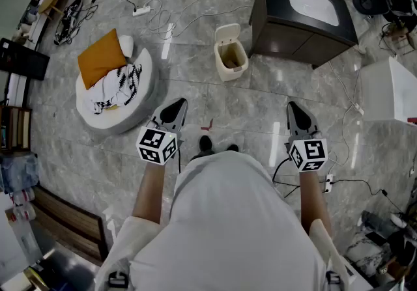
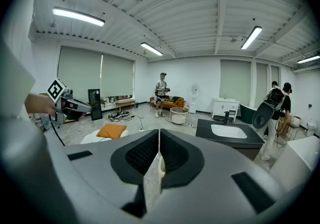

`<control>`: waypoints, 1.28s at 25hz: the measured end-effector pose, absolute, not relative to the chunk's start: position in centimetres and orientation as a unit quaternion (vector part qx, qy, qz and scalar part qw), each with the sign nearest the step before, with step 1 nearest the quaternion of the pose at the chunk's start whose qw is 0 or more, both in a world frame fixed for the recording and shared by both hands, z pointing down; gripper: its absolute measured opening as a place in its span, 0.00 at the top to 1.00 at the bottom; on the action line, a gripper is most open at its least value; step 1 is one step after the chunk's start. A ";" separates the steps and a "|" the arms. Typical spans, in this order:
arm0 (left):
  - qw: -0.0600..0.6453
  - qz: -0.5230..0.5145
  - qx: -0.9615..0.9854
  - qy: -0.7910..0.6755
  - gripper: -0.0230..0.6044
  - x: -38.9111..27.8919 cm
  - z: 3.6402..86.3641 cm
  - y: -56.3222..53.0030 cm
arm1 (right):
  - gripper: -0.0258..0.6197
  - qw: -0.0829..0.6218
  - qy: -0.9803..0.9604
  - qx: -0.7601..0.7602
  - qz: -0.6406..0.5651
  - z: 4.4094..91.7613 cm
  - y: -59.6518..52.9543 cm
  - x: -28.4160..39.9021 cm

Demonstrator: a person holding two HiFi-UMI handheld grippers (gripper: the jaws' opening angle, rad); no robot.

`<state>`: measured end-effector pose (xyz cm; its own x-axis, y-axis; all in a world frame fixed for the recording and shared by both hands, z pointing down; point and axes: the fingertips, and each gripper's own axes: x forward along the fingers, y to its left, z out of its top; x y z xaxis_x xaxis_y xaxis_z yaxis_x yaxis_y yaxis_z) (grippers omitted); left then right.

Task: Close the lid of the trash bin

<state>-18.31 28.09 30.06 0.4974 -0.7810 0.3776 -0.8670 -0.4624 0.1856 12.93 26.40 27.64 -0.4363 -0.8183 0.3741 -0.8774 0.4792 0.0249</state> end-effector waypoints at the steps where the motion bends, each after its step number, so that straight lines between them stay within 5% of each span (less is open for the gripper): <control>1: 0.179 0.120 0.847 -0.486 0.93 -18.3 30.0 28.1 | 0.91 0.170 -0.843 0.503 0.086 27.6 26.4 13.0; 32: 0.187 0.125 0.867 -0.445 0.93 -21.9 31.8 27.5 | 0.91 0.191 -0.813 0.543 0.093 28.7 27.4 9.3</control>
